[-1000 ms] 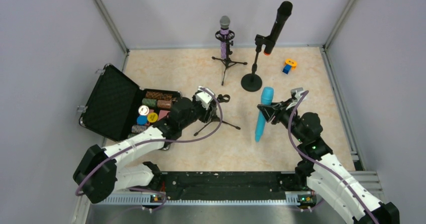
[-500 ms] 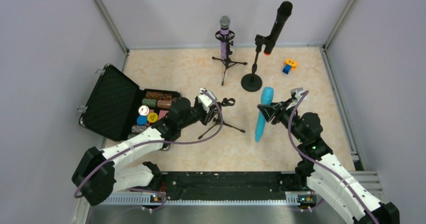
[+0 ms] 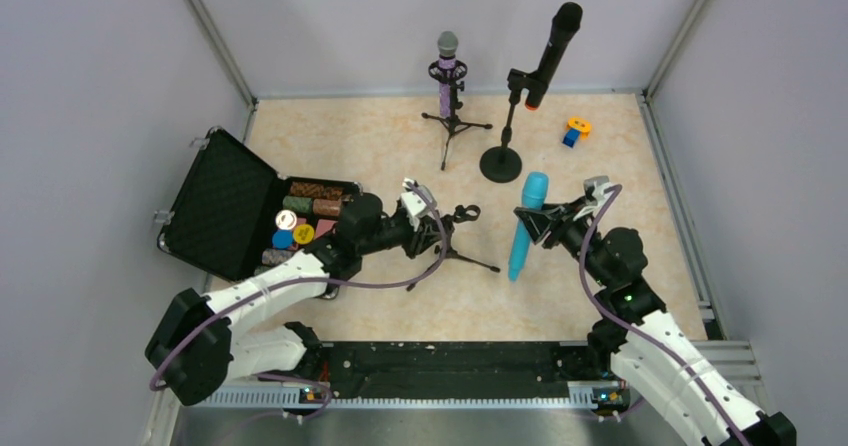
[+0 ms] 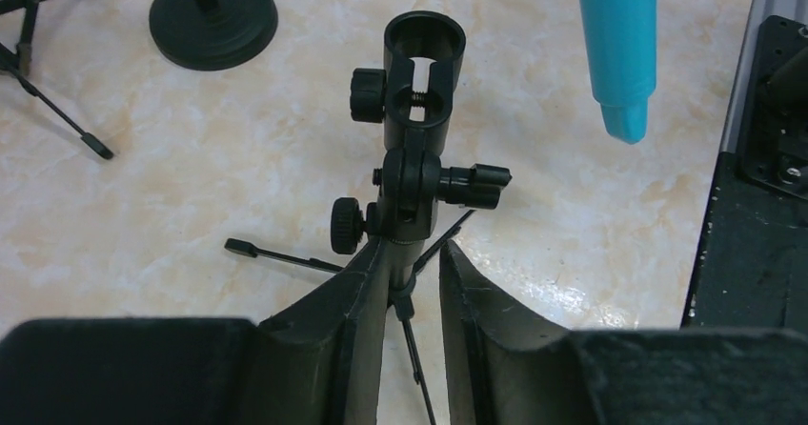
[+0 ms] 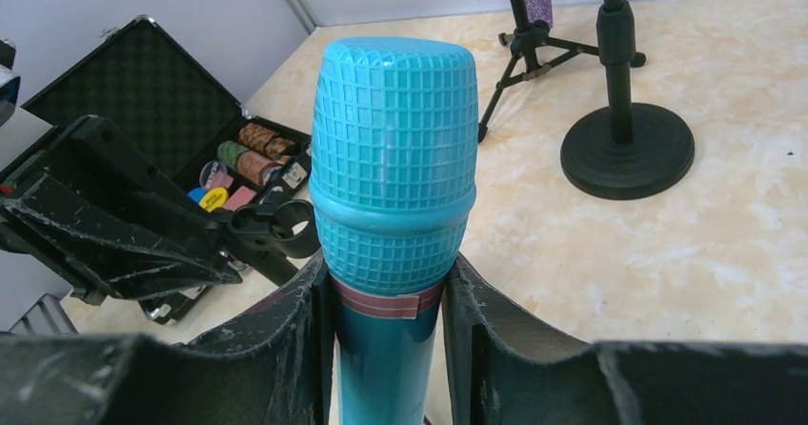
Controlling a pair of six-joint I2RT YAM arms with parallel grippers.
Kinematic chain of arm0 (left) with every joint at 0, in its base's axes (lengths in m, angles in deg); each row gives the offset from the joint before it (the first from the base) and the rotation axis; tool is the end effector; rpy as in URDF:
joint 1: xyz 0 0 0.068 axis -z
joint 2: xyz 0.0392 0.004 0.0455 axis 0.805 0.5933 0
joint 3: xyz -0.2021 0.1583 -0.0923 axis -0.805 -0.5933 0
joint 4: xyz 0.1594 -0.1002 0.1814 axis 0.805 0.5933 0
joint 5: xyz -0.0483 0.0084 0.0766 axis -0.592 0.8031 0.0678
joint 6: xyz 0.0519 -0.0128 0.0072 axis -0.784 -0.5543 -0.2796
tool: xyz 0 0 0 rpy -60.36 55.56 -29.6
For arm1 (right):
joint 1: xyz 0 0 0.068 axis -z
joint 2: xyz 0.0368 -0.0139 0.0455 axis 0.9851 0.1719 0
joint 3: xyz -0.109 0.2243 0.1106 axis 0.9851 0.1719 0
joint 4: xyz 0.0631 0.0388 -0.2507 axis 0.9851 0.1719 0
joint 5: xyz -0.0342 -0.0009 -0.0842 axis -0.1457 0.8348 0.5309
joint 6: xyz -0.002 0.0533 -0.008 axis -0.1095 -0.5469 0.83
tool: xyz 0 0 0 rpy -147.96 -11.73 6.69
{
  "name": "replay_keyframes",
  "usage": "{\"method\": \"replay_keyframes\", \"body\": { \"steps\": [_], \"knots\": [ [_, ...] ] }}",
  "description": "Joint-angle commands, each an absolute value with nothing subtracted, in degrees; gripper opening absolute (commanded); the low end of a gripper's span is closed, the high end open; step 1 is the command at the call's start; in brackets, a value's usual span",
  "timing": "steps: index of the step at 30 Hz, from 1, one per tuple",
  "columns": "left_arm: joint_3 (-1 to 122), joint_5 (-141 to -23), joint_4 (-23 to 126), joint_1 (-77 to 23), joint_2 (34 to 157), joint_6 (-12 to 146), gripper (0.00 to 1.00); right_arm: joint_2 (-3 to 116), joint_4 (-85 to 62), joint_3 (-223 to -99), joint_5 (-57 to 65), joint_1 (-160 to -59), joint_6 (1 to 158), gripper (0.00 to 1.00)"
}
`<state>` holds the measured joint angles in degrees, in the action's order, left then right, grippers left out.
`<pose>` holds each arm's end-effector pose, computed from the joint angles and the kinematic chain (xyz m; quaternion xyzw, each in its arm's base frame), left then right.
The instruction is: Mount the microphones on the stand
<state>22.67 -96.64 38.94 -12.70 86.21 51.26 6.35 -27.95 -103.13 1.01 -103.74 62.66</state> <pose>0.1834 -0.1771 0.2481 0.4091 0.6800 -0.3372 0.5065 0.1394 0.0682 0.2573 -0.0659 0.6876 0.3484 0.6337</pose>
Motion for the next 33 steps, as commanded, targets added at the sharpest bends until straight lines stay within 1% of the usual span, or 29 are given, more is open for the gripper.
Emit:
{"method": "replay_keyframes", "body": {
  "steps": [1, 3, 4, 5, 6, 7, 12, 22, 24, 26, 28, 29, 30, 31, 32, 33],
  "knots": [
    [24.6, -99.9, 39.0, -12.4, 86.2, 53.1, 0.39, 5.5, -30.1, -104.8, 0.6, -104.5, 62.5, 0.0],
    [23.8, -99.4, 38.8, -12.3, 85.0, 53.0, 0.56, 5.3, -30.0, -104.7, 0.6, -104.5, 62.5, 0.0],
    [23.3, -99.0, 38.4, -12.2, 84.3, 52.9, 0.68, 5.1, -30.0, -104.6, 0.8, -104.5, 62.5, 0.0],
    [22.5, -98.6, 37.7, -12.0, 83.7, 52.8, 0.84, 5.2, -30.0, -104.5, 0.9, -104.5, 62.5, 0.0],
    [21.7, -98.1, 36.4, -12.0, 83.0, 52.7, 0.96, 5.2, -29.9, -104.6, 1.0, -104.5, 62.5, 0.0],
    [20.8, -97.2, 34.9, -11.7, 82.3, 52.8, 0.99, 5.1, -29.9, -104.7, 1.0, -104.5, 62.5, 0.0],
    [20.1, -93.3, 30.5, -11.1, 82.6, 52.0, 0.99, 5.2, -30.1, -104.6, 1.0, -104.5, 62.5, 0.0],
    [25.0, -93.1, 24.7, -10.9, 92.0, 52.6, 0.99, 5.4, -30.3, -104.7, 0.8, -104.4, 62.3, 0.0],
    [25.3, -92.8, 23.9, -10.9, 93.2, 52.7, 0.96, 5.4, -30.1, -104.8, 0.7, -104.5, 62.3, 0.0],
    [25.4, -93.4, 23.0, -10.9, 94.1, 52.6, 0.9, 5.3, -29.9, -105.0, 0.4, -104.5, 62.2, 0.0],
    [25.6, -94.2, 22.6, -10.9, 94.5, 52.5, 0.8, 5.3, -29.8, -105.1, 0.4, -104.4, 62.0, 0.0],
    [25.7, -94.6, 22.7, -10.9, 94.6, 52.5, 0.72, 5.1, -29.9, -105.0, 0.4, -104.5, 62.0, 0.0],
    [25.7, -95.1, 22.7, -10.9, 94.5, 52.3, 0.6, 5.1, -29.9, -105.0, 0.4, -104.5, 61.9, 0.0],
    [25.8, -95.6, 23.1, -10.9, 94.4, 51.9, 0.53, 5.0, -30.1, -105.0, 0.5, -104.5, 61.9, 0.0],
    [25.9, -96.5, 23.8, -10.9, 94.2, 51.3, 0.49, 5.0, -30.3, -105.0, 0.5, -104.5, 61.8, 0.0],
    [25.9, -97.2, 24.5, -10.9, 93.9, 50.5, 0.48, 5.0, -30.3, -105.0, 0.5, -104.5, 61.8, 0.0]
  ]
}}
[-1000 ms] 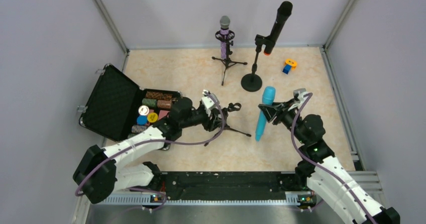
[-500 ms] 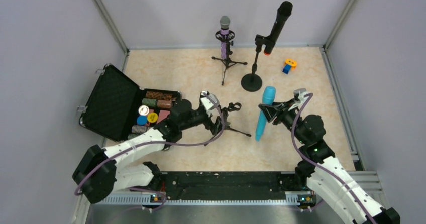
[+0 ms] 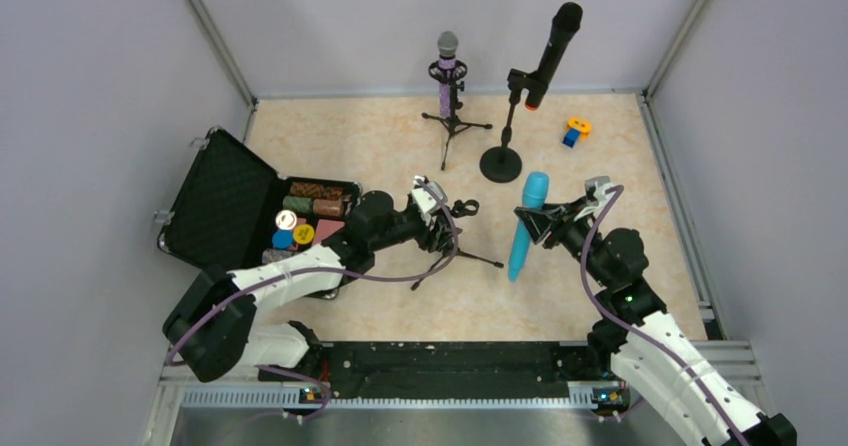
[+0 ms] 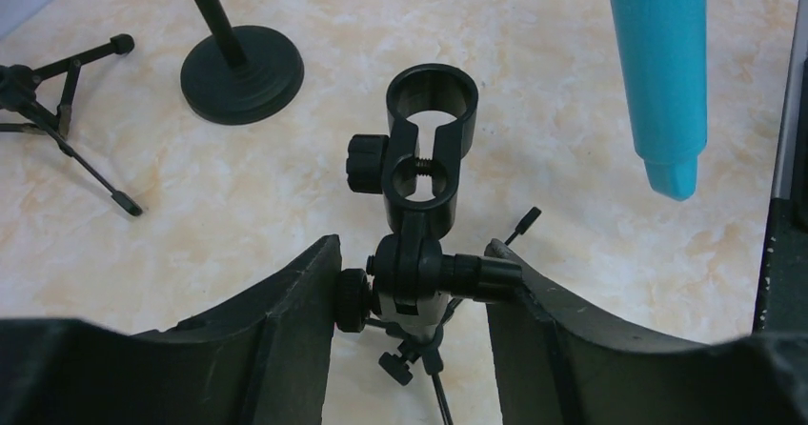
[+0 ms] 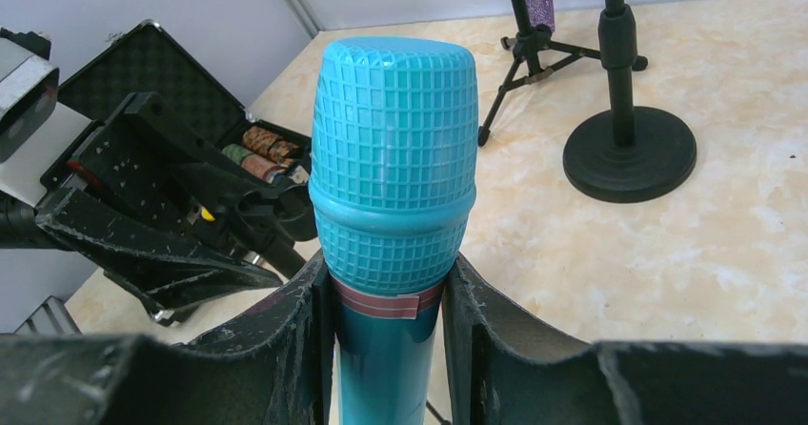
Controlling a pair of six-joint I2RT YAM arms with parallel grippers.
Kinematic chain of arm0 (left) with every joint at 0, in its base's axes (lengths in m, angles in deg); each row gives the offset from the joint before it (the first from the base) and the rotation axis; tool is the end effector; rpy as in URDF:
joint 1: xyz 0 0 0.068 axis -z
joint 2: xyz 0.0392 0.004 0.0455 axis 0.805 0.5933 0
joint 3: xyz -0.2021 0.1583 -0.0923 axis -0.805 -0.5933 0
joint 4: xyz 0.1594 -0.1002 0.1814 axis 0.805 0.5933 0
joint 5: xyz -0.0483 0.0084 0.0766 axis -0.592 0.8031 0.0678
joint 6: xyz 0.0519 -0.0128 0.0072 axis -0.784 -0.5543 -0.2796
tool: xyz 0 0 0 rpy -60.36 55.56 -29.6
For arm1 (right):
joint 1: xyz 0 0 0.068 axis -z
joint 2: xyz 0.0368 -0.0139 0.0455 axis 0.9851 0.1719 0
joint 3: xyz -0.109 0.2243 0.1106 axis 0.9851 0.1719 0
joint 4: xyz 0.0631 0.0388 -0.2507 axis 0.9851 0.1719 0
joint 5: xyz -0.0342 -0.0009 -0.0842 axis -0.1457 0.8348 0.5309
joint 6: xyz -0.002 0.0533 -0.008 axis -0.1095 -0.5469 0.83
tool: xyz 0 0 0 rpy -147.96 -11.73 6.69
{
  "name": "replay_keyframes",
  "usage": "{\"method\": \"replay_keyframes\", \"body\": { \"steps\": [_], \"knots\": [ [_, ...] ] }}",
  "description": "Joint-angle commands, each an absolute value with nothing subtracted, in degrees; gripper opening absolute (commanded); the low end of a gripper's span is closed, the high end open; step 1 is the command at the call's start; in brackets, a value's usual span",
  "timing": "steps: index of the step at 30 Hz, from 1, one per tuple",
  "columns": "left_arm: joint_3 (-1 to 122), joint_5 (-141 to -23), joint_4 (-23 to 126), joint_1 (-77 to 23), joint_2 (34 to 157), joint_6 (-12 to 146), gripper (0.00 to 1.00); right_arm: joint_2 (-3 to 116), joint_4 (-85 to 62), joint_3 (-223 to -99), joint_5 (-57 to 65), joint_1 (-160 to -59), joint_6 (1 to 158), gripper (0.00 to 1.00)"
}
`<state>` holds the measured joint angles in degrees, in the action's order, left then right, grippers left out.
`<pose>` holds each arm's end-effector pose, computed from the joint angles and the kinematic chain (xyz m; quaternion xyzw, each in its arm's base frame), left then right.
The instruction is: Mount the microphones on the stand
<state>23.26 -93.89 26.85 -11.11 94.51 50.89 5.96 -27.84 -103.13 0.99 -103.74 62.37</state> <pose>0.1987 -0.1986 0.2374 0.4048 0.6585 -0.3315 0.5410 0.1385 0.0678 0.2580 -0.0645 0.6860 0.3506 0.6343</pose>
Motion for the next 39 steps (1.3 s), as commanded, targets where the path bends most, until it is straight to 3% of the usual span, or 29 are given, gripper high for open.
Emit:
{"method": "replay_keyframes", "body": {
  "steps": [1, 13, 18, 20, 23, 24, 39],
  "knots": [
    [26.0, -98.3, 25.9, -10.9, 93.6, 49.0, 0.47, 5.0, -30.3, -105.1, 0.5, -104.4, 61.9, 0.0],
    [30.2, -109.8, 40.4, -10.9, 91.4, 37.2, 0.47, 4.6, -30.5, -106.0, -0.8, -104.5, 62.5, 0.0],
    [30.5, -108.4, 42.0, -10.9, 90.7, 36.7, 0.58, 4.6, -31.0, -106.7, -1.9, -104.5, 62.7, 0.0],
    [30.1, -107.2, 41.9, -10.9, 89.7, 37.2, 0.69, 4.5, -30.9, -107.2, -2.4, -104.5, 63.0, 0.0],
    [28.4, -103.8, 39.8, -10.9, 87.2, 39.1, 0.94, 4.5, -31.2, -107.4, -3.2, -104.5, 63.3, 0.0],
    [27.5, -102.8, 38.6, -10.9, 86.0, 39.6, 0.98, 4.5, -31.4, -107.5, -3.4, -104.5, 63.4, 0.0],
    [19.4, -97.7, 33.4, -10.9, 74.2, 48.6, 0.99, 9.1, -37.9, -113.9, -9.1, -104.5, 65.0, 0.0]
  ]
}}
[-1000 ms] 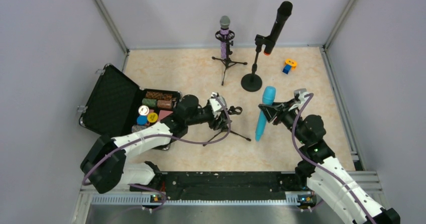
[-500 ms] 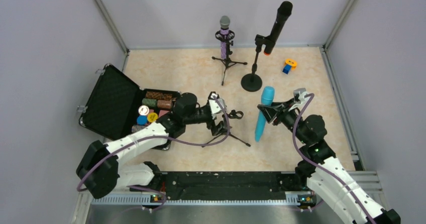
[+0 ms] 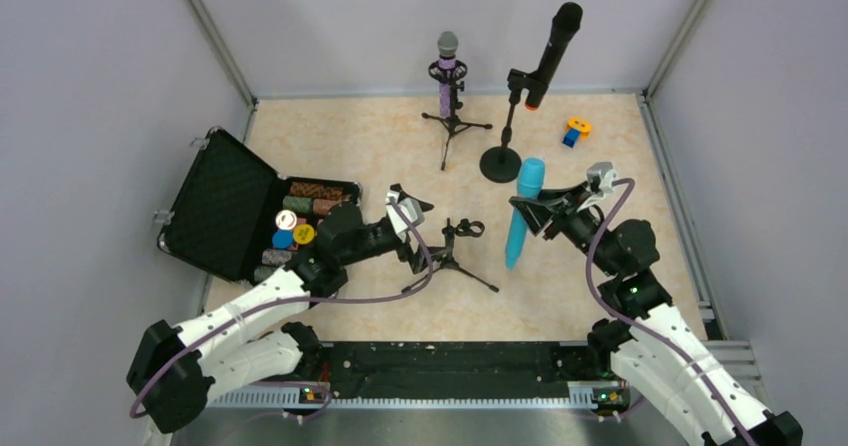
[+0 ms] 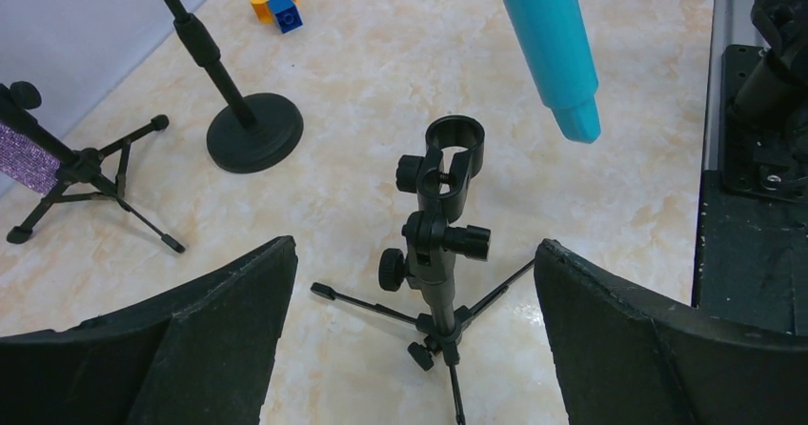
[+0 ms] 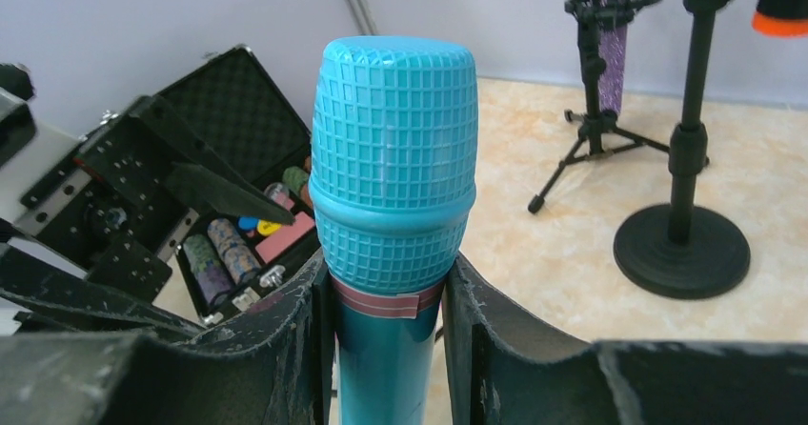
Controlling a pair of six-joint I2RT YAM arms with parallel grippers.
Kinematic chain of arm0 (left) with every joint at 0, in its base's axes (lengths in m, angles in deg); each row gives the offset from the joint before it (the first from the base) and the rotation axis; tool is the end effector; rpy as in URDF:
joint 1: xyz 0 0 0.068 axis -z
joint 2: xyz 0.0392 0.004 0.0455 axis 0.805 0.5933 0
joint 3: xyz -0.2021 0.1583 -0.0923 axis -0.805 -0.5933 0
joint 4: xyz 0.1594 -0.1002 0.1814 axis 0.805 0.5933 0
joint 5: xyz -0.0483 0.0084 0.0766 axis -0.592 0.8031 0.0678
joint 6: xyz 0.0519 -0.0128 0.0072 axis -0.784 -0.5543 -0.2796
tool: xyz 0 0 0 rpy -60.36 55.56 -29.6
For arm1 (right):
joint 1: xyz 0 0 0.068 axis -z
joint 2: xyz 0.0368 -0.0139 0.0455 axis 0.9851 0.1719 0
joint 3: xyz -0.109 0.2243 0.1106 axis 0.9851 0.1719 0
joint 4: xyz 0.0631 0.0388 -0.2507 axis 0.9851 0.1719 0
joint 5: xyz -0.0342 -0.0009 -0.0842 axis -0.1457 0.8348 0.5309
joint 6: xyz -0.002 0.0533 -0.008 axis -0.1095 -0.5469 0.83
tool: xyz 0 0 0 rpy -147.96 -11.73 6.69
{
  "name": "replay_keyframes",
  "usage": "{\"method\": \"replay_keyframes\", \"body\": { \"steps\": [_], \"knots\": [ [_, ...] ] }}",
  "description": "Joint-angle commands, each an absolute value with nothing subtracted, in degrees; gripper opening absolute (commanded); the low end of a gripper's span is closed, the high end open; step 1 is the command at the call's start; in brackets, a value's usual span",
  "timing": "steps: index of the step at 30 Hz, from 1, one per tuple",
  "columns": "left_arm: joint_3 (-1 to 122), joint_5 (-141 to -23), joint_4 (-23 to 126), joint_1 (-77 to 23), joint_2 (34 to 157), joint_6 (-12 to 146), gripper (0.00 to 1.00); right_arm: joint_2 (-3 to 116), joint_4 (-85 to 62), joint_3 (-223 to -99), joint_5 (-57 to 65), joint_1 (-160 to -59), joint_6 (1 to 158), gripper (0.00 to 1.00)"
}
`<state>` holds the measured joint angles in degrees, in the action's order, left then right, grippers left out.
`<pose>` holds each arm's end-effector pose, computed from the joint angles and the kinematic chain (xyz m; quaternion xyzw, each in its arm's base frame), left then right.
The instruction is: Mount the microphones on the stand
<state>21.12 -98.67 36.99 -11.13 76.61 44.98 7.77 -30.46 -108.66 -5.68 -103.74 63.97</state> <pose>0.1577 -0.1645 0.2793 0.4518 0.5883 -0.3357 0.5805 0.1381 0.0720 0.2933 -0.1211 0.6390 0.3849 0.6549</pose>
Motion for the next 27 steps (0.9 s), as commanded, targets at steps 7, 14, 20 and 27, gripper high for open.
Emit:
{"method": "replay_keyframes", "body": {
  "steps": [7, 14, 20, 27],
  "knots": [
    [15.7, -97.5, 29.9, -10.9, 72.2, 53.4, 0.99, 14.5, -49.0, -117.9, -13.0, -104.4, 63.5, 0.0],
    [14.8, -96.6, 29.9, -10.8, 72.2, 54.6, 0.99, 21.3, -60.8, -119.7, -14.2, -104.5, 59.5, 0.0],
    [14.6, -96.3, 30.0, -10.9, 72.4, 54.9, 0.99, 27.3, -67.1, -120.7, -14.5, -104.6, 56.6, 0.0],
    [14.6, -96.1, 30.4, -10.9, 72.3, 54.9, 0.99, 31.9, -72.4, -119.4, -15.0, -105.2, 53.0, 0.0]
  ]
}}
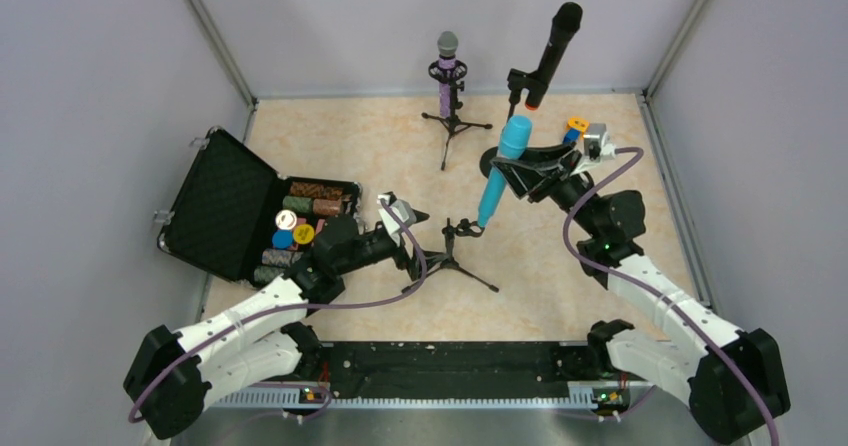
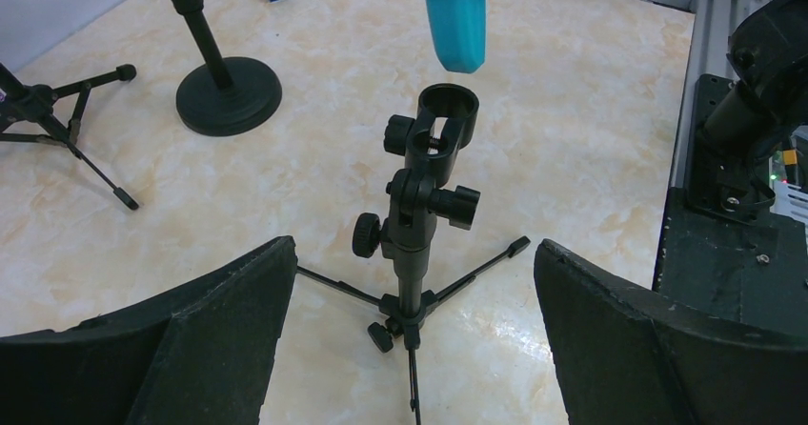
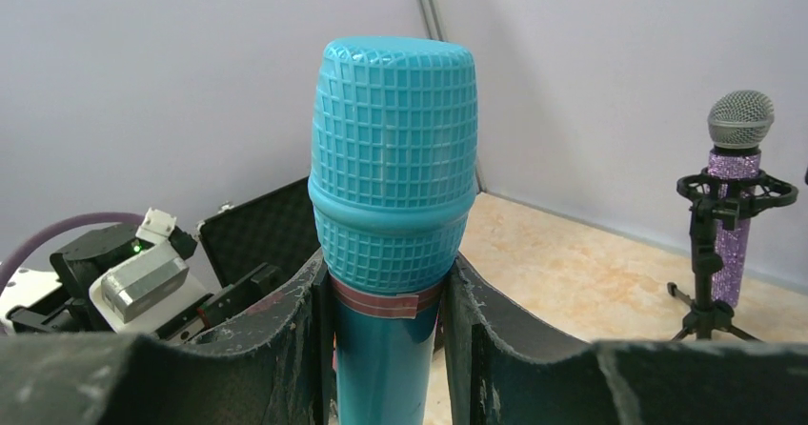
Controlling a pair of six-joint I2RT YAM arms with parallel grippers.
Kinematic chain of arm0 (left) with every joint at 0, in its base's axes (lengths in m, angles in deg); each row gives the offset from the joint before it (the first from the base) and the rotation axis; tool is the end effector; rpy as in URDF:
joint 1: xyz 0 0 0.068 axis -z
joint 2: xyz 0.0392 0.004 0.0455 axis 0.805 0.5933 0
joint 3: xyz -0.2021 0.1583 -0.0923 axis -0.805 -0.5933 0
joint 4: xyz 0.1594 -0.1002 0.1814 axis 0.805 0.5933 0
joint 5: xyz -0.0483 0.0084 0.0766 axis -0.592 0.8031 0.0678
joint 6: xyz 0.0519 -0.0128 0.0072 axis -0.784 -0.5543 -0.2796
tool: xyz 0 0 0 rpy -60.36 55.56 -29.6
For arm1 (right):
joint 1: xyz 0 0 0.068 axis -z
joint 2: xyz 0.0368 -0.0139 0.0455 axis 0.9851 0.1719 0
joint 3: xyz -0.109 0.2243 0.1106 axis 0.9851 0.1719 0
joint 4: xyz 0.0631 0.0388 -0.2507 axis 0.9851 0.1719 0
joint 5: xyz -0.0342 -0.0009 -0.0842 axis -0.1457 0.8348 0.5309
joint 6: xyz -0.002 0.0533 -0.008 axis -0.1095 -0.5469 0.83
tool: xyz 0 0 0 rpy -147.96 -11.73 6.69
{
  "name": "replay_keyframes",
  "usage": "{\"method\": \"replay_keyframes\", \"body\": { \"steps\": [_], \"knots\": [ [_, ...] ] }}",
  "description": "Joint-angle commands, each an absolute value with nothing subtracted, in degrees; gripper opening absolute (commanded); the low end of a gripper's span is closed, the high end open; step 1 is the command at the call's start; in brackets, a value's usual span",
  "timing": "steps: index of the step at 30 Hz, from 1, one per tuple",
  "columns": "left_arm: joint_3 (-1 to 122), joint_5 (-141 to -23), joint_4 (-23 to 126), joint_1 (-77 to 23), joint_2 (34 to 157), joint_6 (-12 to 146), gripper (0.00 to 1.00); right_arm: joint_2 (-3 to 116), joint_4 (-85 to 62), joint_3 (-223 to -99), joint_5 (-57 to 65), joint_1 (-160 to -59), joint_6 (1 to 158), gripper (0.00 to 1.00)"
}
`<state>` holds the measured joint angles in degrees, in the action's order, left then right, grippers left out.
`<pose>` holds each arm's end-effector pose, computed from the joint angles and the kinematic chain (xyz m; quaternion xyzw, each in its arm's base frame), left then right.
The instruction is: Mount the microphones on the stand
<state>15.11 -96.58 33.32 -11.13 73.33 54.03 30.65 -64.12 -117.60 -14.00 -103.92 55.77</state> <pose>0.1482 -0.1543 0.2604 0.3931 0.6237 -0.3700 0.5653 0.1876 0.0997 0.3415 -0.1611 0.5054 0.4850 0.6953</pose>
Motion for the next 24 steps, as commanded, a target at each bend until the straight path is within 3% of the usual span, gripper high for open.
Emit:
{"method": "replay_keyframes", "body": {
  "steps": [1, 24],
  "knots": [
    [14.6, -96.0, 30.6, -10.9, 72.3, 54.9, 0.99, 32.4, -72.8, -119.0, -15.0, -105.5, 53.0, 0.0],
    [15.0, -95.8, 29.5, -10.9, 72.9, 54.9, 0.99, 34.3, -72.3, -109.4, -13.6, -109.3, 65.5, 0.0]
  ]
}}
